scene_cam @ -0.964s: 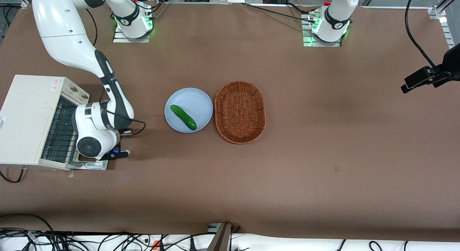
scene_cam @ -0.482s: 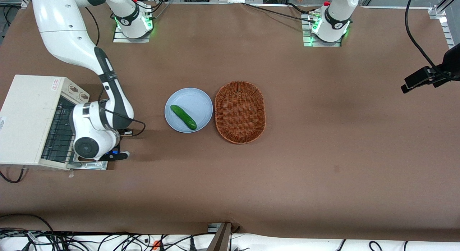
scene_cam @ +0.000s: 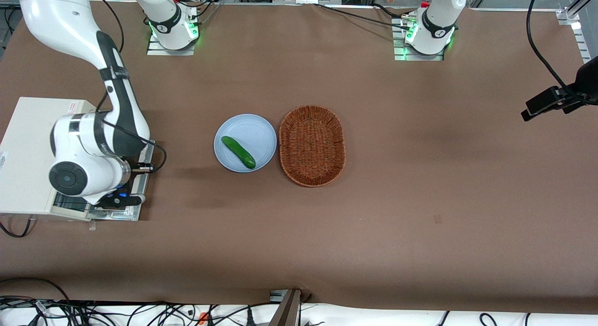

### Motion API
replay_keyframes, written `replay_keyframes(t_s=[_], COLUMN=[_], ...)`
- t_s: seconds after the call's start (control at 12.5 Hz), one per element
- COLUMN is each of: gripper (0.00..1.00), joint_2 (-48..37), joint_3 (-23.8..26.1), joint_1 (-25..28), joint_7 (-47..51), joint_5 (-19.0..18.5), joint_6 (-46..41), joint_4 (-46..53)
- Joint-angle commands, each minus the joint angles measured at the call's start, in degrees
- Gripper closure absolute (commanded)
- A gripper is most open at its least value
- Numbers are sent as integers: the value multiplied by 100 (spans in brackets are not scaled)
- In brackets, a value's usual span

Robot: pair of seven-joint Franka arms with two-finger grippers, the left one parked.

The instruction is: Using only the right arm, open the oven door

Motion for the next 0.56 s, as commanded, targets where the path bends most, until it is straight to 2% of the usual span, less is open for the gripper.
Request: replay_keyframes(t_s=[0.0,0.24,0.48], gripper=[0,0,0], joint_2=[-482,-1053,-1633], joint_3=[-57,-66,-311], joint_1=[-59,-147,-156], joint_7=[-264,-370,-370], joint_5=[137,233,620], joint_6=[-302,-504,-1084], joint_4=[-126,-135,-117])
